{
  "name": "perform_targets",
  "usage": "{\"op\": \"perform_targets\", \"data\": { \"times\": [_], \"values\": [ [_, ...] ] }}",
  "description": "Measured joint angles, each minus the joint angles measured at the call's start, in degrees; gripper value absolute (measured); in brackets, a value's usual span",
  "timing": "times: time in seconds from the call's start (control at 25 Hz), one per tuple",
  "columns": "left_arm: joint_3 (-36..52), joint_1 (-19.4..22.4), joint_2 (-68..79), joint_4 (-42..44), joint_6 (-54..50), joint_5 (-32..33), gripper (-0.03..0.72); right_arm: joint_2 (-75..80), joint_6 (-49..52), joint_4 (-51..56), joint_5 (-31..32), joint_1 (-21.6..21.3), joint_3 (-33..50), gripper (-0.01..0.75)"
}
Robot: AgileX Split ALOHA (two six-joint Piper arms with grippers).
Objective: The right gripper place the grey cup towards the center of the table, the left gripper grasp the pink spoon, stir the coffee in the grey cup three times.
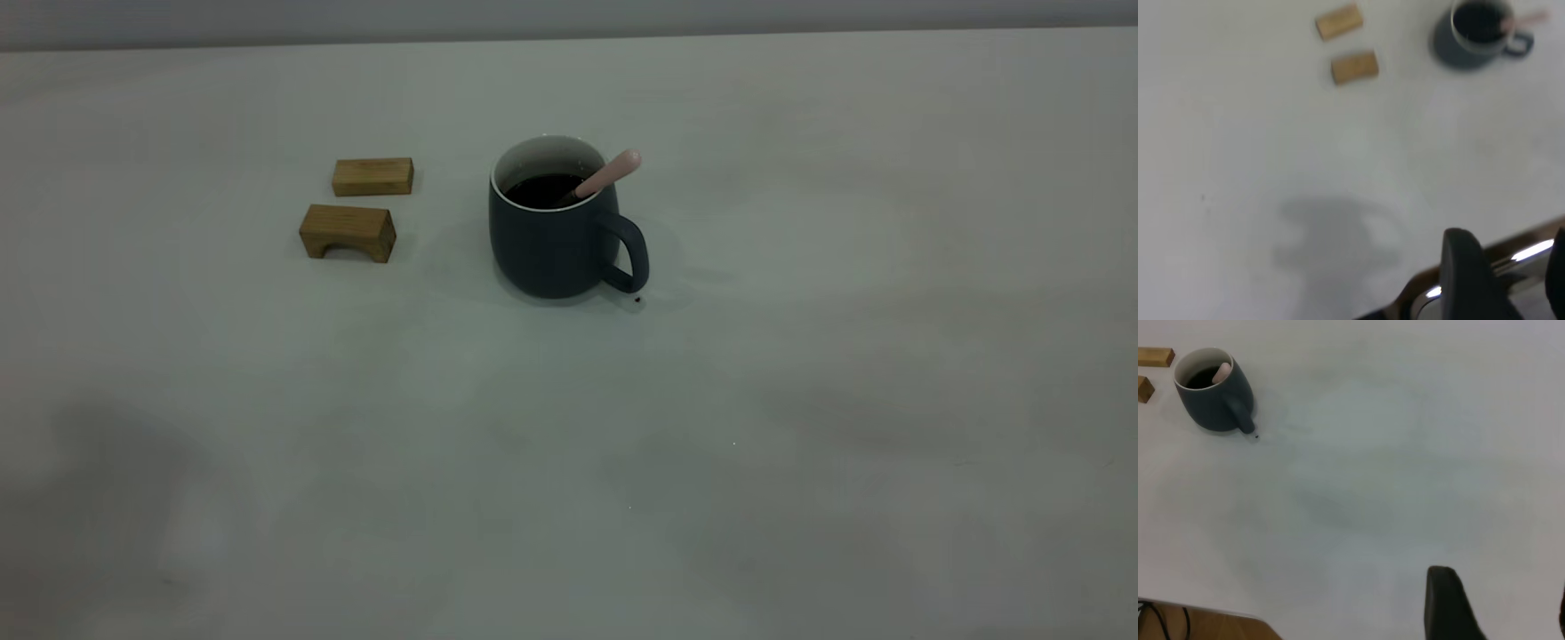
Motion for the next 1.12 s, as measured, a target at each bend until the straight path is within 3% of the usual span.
{"op": "perform_targets", "data": {
  "times": [0.24,0.52,0.68,1.12],
  "values": [
    [22.57,2.33,-23.27,-0.04,1.21,-1.91,0.365,0.0,0.0,0.0,0.0,0.0,0.0,0.438],
    [39.77,10.14,-49.91,-0.41,0.75,-1.47,0.365,0.0,0.0,0.0,0.0,0.0,0.0,0.438],
    [42.02,12.68,-58.49,-1.74,0.75,-1.54,0.365,0.0,0.0,0.0,0.0,0.0,0.0,0.438],
    [42.02,12.88,-61.88,-2.62,0.75,-1.43,0.365,0.0,0.0,0.0,0.0,0.0,0.0,0.438]
  ]
}}
